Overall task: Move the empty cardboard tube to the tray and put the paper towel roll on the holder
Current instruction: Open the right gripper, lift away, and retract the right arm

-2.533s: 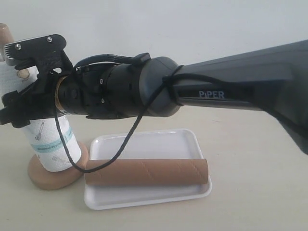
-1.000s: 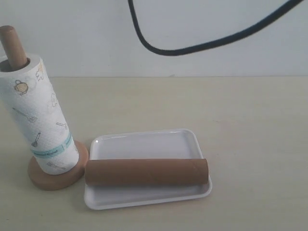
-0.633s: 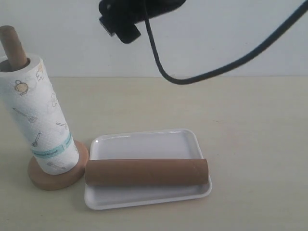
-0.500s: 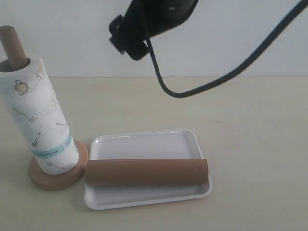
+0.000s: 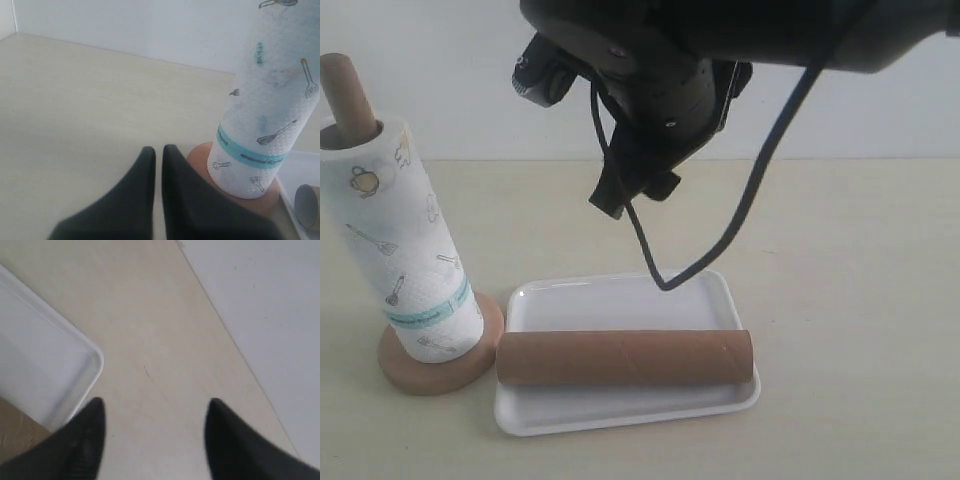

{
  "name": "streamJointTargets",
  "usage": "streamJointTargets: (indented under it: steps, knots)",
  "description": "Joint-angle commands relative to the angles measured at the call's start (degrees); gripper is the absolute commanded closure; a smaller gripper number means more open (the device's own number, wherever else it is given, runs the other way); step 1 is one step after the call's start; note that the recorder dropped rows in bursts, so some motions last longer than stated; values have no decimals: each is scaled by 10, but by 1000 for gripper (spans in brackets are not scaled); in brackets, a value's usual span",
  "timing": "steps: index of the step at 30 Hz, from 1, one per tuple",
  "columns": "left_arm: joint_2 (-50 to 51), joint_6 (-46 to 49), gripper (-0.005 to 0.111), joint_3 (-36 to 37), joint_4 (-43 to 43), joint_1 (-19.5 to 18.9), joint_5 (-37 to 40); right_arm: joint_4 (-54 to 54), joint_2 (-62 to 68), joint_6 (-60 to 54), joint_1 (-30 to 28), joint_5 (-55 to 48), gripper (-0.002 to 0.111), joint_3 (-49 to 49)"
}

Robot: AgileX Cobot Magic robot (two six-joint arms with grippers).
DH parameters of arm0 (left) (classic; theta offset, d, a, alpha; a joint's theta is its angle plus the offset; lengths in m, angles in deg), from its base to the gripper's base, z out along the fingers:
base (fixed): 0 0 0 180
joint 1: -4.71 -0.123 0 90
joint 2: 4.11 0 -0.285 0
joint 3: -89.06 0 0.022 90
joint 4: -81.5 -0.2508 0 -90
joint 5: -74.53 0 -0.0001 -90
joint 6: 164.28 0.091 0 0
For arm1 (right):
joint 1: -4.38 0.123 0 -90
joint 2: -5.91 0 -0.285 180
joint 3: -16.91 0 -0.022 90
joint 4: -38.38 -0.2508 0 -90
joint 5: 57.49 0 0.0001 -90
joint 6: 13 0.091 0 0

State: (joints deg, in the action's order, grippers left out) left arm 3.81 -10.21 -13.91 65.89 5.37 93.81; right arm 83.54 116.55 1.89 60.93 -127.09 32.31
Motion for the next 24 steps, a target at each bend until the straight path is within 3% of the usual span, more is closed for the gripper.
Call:
streamJointTargets:
  steps: [1, 2, 15, 24]
  knots:
    - [-1, 3, 102, 2, -1, -1, -3, -10, -5, -11, 0, -4, 102, 0]
    - [-1, 3, 102, 2, -1, -1, -3, -20, -6, -12, 0, -4, 108, 0]
    - [-1, 3, 102, 2, -1, -1, -3, -290, -117, -43, 0, -4, 107, 0]
    - [-1, 3, 102, 2, -1, -1, -3, -330, -168, -34, 0, -4, 107, 0]
